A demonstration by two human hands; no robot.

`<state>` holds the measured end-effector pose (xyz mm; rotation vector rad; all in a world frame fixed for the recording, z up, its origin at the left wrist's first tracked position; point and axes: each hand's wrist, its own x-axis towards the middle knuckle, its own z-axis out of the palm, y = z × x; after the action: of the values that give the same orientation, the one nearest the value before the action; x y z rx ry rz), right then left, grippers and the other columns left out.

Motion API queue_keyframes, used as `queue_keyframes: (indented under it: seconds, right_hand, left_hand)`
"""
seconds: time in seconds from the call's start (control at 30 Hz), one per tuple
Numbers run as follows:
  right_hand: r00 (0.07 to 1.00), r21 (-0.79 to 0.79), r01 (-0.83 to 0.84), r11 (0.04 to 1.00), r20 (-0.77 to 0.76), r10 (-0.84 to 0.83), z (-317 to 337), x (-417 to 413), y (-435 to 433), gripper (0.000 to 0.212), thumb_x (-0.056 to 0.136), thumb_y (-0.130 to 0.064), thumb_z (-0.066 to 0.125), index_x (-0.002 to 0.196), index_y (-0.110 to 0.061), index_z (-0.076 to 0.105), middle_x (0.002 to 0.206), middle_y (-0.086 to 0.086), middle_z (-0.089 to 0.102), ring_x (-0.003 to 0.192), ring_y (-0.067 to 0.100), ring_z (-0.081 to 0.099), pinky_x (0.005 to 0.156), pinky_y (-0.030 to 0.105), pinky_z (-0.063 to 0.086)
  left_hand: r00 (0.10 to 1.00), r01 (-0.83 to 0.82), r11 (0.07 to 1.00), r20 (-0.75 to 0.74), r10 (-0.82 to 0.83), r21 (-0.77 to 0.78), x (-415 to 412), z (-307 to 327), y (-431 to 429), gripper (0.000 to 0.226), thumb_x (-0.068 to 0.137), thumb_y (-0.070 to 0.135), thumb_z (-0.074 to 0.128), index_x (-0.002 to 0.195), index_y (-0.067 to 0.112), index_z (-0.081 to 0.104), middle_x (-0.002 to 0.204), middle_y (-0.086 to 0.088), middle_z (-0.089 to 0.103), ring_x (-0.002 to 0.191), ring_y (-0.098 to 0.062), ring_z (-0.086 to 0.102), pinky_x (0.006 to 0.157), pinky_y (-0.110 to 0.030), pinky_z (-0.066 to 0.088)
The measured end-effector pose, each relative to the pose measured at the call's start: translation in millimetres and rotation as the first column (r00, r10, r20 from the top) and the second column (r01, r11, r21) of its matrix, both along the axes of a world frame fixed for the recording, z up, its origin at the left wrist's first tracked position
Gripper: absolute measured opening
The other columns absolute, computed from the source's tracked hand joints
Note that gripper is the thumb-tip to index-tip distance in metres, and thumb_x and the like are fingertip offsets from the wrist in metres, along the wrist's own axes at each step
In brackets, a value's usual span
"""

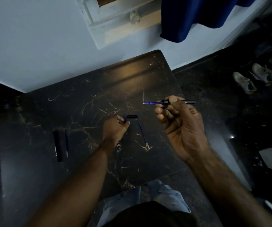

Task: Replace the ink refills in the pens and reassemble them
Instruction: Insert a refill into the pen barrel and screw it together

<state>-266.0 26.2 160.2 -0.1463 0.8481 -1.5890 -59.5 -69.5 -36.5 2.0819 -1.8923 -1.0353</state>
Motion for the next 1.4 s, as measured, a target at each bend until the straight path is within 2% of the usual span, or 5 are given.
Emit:
queue_keyframes:
  seconds: [0.3, 0.5, 0.8, 1.2, 1.4]
  right_hand:
    - [1.0, 0.019, -0.007, 1.0, -0.022, 0.008, 3, -10, -2, 0.012, 0.093, -0.014, 0.061, 0.092, -0.004, 0.068, 0.078, 0.01, 0.075, 0.071, 0.018, 0.075, 0.063, 0.024, 0.06]
    - [1.0, 0.01, 0.012, 1.0, -0.023, -0.012, 8, -10, -6, 0.013, 0.092, -0.014, 0.062, 0.092, -0.003, 0.068, 0.079, 0.012, 0.074, 0.07, 0.018, 0.075, 0.063, 0.024, 0.06]
    - [0.996, -0.052, 0.049, 0.997, -0.074, -0.052, 29, 8, -13, 0.014, 0.088, -0.014, 0.067, 0.078, -0.011, 0.077, 0.07, 0.008, 0.075, 0.067, 0.018, 0.077, 0.059, 0.022, 0.06]
    - [0.985, -0.218, 0.031, 0.976, -0.158, -0.067, 78, 45, -22, 0.011, 0.095, -0.011, 0.067, 0.086, -0.011, 0.075, 0.075, 0.009, 0.075, 0.066, 0.02, 0.077, 0.059, 0.026, 0.06]
    - [0.983, -0.23, 0.036, 0.973, -0.165, -0.075, 93, 65, -12, 0.008, 0.088, -0.017, 0.073, 0.09, -0.009, 0.072, 0.073, 0.009, 0.075, 0.065, 0.019, 0.076, 0.058, 0.027, 0.06]
  left_hand:
    - [0.995, -0.036, 0.999, 0.088, 0.038, -0.017, -5, -15, -6, 0.013, 0.092, 0.034, 0.081, 0.093, 0.023, 0.075, 0.084, 0.007, 0.077, 0.078, -0.011, 0.075, 0.077, -0.032, 0.062]
    - [0.967, -0.182, 0.983, -0.179, 0.179, -0.002, 3, 27, 6, 0.01, 0.098, 0.025, 0.077, 0.1, 0.015, 0.074, 0.089, -0.002, 0.079, 0.074, -0.014, 0.076, 0.054, -0.023, 0.061]
    - [0.365, -0.213, 0.975, -0.931, 0.012, -0.07, -11, 202, 43, 0.013, 0.092, 0.014, 0.074, 0.105, 0.015, 0.072, 0.098, -0.008, 0.08, 0.088, -0.022, 0.079, 0.07, -0.034, 0.064]
    - [0.373, -0.162, 0.958, -0.913, -0.164, -0.237, 19, 267, 61, 0.016, 0.099, 0.014, 0.07, 0.115, 0.016, 0.075, 0.1, -0.005, 0.076, 0.085, -0.018, 0.075, 0.071, -0.034, 0.063]
    - [0.171, -0.225, 0.969, -0.984, -0.059, -0.097, 21, 287, 72, 0.015, 0.092, 0.012, 0.071, 0.106, 0.017, 0.077, 0.103, -0.009, 0.079, 0.092, -0.023, 0.079, 0.076, -0.032, 0.063]
